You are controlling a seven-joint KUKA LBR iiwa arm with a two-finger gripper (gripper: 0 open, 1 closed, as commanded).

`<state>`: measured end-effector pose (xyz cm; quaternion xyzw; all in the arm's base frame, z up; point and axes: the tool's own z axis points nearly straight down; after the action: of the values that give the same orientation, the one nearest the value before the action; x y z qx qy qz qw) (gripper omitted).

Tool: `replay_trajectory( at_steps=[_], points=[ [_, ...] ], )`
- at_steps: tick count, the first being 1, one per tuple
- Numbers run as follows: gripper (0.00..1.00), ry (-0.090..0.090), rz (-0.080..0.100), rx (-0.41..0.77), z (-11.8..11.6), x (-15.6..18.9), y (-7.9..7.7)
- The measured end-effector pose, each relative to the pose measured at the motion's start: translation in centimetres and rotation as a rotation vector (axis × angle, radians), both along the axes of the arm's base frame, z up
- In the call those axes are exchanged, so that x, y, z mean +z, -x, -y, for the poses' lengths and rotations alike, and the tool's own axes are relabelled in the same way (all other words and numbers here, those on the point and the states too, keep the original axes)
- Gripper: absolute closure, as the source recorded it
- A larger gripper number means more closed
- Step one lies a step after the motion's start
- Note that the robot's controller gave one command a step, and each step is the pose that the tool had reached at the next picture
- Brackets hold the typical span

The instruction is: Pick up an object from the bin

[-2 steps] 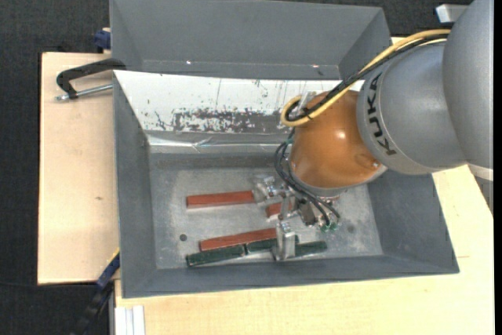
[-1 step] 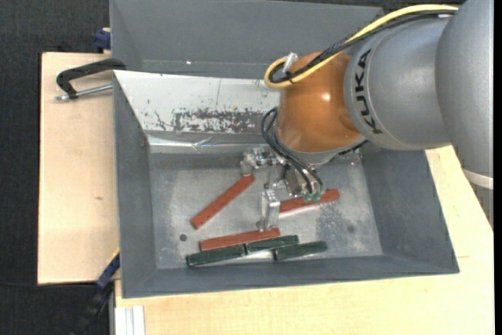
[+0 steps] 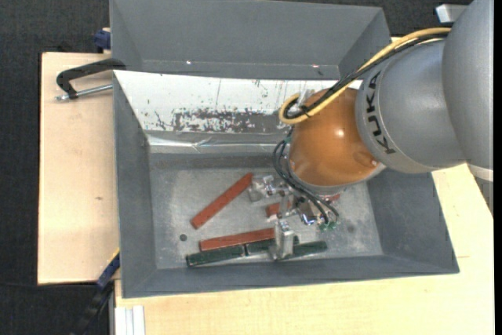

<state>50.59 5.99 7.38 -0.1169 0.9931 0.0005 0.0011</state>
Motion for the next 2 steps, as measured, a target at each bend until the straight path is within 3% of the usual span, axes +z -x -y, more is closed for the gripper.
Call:
replay_trajectory(
  at_steps=[1, 2],
  points=[
    [1.0, -0.001, 0.003, -0.162, 5.18, -0.01, -2.31],
    [1.0, -0.001, 0.003, -0.162, 5.18, 0.0, -2.31]
  ],
)
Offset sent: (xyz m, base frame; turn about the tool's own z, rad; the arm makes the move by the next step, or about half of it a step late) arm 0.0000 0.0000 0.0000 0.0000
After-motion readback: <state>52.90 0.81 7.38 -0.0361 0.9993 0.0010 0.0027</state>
